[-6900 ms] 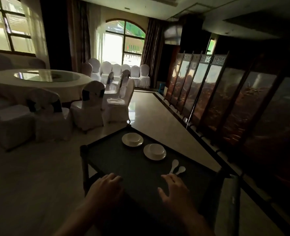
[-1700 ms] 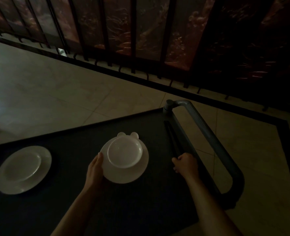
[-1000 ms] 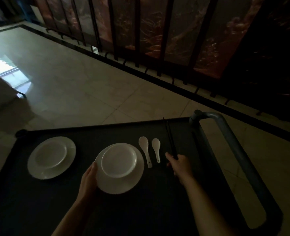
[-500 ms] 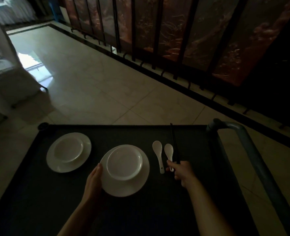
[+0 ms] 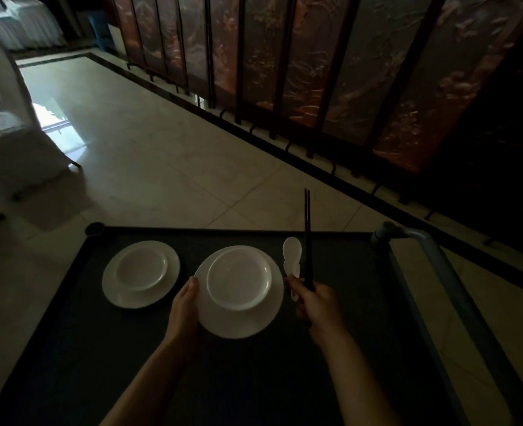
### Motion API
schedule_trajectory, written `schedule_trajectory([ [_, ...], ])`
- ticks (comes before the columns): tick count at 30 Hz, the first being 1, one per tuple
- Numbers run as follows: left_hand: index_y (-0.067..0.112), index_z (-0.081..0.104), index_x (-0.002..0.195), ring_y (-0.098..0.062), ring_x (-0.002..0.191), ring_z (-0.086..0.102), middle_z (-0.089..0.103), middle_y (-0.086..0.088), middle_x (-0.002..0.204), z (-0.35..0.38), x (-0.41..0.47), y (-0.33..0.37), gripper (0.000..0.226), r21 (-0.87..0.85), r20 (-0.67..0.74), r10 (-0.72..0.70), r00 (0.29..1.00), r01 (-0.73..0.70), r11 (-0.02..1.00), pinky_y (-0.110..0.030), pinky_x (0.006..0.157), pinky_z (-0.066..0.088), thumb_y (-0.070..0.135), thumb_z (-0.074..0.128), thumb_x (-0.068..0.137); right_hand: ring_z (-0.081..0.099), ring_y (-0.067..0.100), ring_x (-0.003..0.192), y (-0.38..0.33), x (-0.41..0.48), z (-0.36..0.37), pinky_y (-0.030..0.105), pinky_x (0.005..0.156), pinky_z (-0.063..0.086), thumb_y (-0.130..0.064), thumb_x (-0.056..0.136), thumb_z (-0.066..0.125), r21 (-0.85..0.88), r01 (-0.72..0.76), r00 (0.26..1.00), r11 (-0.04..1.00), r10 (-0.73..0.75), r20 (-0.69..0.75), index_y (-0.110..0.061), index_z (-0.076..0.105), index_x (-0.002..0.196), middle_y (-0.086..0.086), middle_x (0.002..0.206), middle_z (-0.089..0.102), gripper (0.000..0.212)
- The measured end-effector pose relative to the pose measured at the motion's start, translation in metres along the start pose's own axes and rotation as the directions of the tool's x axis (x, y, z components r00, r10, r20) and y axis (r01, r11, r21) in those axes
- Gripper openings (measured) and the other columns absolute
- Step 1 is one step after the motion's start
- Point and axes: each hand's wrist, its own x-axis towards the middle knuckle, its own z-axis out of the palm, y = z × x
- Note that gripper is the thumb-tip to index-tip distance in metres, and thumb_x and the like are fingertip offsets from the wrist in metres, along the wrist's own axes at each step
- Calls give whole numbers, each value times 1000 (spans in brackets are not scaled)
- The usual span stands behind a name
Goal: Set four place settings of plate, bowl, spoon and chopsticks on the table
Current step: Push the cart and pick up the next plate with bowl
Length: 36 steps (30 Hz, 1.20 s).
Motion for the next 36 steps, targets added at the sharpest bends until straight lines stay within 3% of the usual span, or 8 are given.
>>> schedule_trajectory([
  [4, 44, 63, 104, -23, 89, 72, 69, -2, 107, -8, -5, 15, 19, -31, 11, 28, 1000, -28, 999, -36, 61, 57, 46, 45, 98, 41, 8, 42, -9, -25, 18, 25, 43, 35, -39, 85, 71, -17, 49, 999, 999, -49, 8, -13, 72, 87, -4, 53, 52, 26],
  [12, 44, 58, 111, -30, 100, 69, 67, -7, 114, -38, -28, 46, 25, -73, 11, 63, 998, -62, 995, -51, 81, 56, 57, 50, 91, 43, 13, 47, -20, -61, 63, 29, 48, 36, -37, 86, 71, -150, 164, 986, 975, -168, -17, -13, 71, 82, 1, 57, 52, 24],
  [16, 63, 66, 81, -22, 87, 73, 71, 2, 101, -53, -46, 65, 17, -57, 44, 133, 990, -130, 990, -39, 66, 58, 71, 65, 67, 49, 15, 55, -27, -71, 87, 30, 52, 39, -37, 85, 72, -178, 216, 976, 960, -220, 1, -14, 70, 90, 3, 67, 59, 23],
  [19, 59, 58, 108, -31, 109, 62, 57, -4, 125, -67, -58, 79, 49, -44, 44, 176, 983, -174, 984, -55, 88, 53, 74, 69, 63, 49, 11, 47, -32, -74, 103, 30, 49, 40, -38, 84, 72, -184, 282, 959, 941, -277, 53, -17, 69, 80, 1, 59, 59, 22],
  [22, 44, 44, 134, -36, 112, 60, 52, -8, 131, -82, -67, 86, 82, -57, -24, 209, 978, -210, 976, -60, 92, 51, 74, 69, 62, 56, 15, 53, -36, -72, 119, 32, 56, 46, -42, 82, 73, -224, 320, 947, 921, -304, 103, -20, 70, 71, -4, 52, 62, 25],
  [27, 31, 58, 116, -27, 91, 73, 66, -10, 116, -107, -95, 93, 55, -97, -204, 311, 928, -335, 937, -44, 70, 61, 63, 66, 72, 48, 7, 42, -46, -77, 154, 27, 46, 40, -40, 84, 72, -230, 389, 899, 892, -313, 305, -30, 71, 60, -6, 49, 56, 27],
  [33, 31, 55, 123, -33, 103, 67, 63, -10, 121, -148, -135, 92, 50, -110, -455, 324, 829, -413, 904, -54, 83, 58, 57, 64, 81, 58, 4, 50, -43, -96, 208, 20, 45, 43, -29, 86, 72, -215, 442, 805, 871, -280, 523, -17, 72, 87, -4, 66, 65, 12],
  [36, 20, 51, 130, -33, 105, 65, 62, -13, 122, -172, -165, 91, 56, -129, -582, 309, 753, -460, 878, -54, 89, 55, 50, 64, 84, 61, 14, 66, -34, -114, 238, 27, 55, 44, -26, 86, 73, -197, 461, 745, 865, -257, 615, -22, 70, 83, 1, 77, 69, 6],
])
